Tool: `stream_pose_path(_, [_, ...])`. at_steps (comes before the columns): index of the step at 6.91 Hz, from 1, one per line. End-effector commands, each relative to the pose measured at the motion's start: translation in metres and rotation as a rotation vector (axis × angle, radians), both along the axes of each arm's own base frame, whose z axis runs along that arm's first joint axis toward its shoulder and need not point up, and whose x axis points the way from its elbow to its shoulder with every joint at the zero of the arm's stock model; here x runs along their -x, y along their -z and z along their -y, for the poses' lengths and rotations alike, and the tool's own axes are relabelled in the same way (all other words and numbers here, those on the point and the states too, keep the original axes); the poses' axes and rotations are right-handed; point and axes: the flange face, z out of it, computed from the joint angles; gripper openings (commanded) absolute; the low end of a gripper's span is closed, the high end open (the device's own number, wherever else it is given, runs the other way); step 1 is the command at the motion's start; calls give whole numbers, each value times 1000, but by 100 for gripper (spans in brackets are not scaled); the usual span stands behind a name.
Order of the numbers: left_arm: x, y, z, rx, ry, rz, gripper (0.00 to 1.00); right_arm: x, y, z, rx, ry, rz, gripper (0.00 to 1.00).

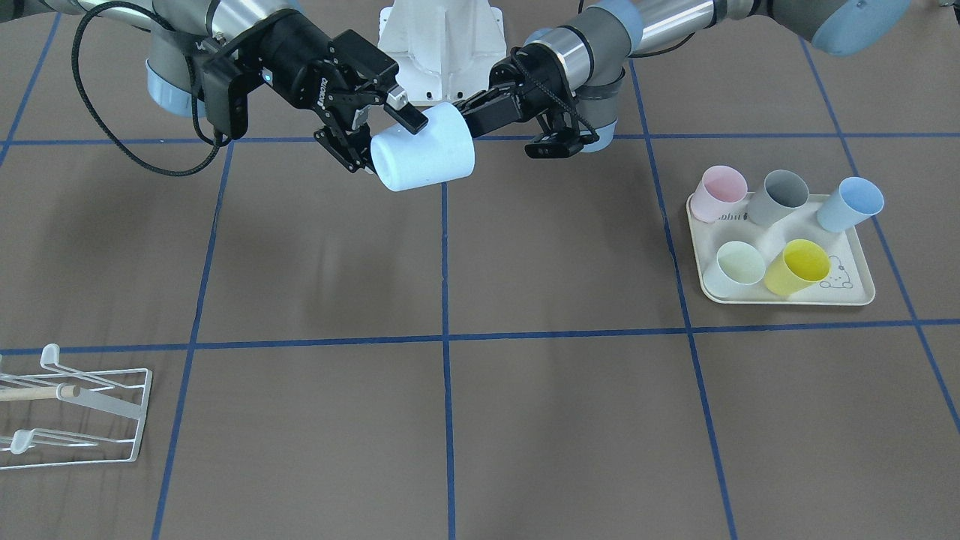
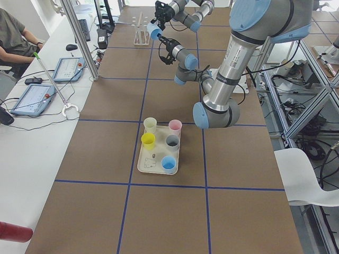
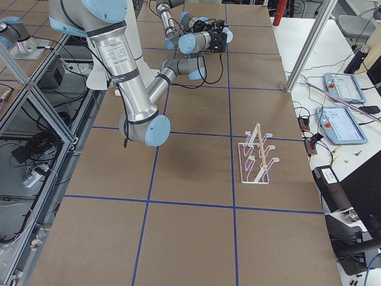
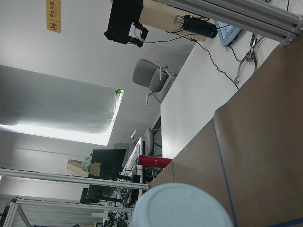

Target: Transfer IKEA cup to right arm and place on rack

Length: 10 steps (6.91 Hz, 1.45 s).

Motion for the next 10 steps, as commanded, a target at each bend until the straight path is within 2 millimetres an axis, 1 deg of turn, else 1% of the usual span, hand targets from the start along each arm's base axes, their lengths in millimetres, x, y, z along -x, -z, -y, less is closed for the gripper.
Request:
stream_pose_path(1, [-1, 2, -2, -1, -2, -7, 0, 1, 1, 0, 48, 19, 44, 1])
stream_pose_path(2, [1, 3, -3, -7, -2, -14, 54, 2, -1, 1, 50, 18, 39, 0])
stream_pose_path(3, [2, 4, -2, -6, 1, -15, 100, 2, -2, 2, 52, 16, 37, 0])
stream_pose_path(5, [3, 4, -2, -35, 38, 23, 100, -2, -2, 5, 50, 7, 37, 0])
stream_pose_path(6, [4, 2, -2, -41, 45, 31, 100, -16, -2, 16, 52, -21, 41, 0])
stream_pose_path(7, [9, 4, -1, -67, 66, 41, 100, -40, -8, 33, 55, -59, 34, 0])
stream_pose_path(8, [16, 8, -3, -104, 105, 68, 100, -74, -24, 52, 58, -81, 3, 0])
stream_pose_path(9, [24, 8, -1, -136, 156, 115, 100, -122, -45, 75, 59, -91, -52, 0])
stream_pose_path(10, [37, -11, -7, -194, 239, 226, 100, -154, -61, 89, 57, -117, -101, 0])
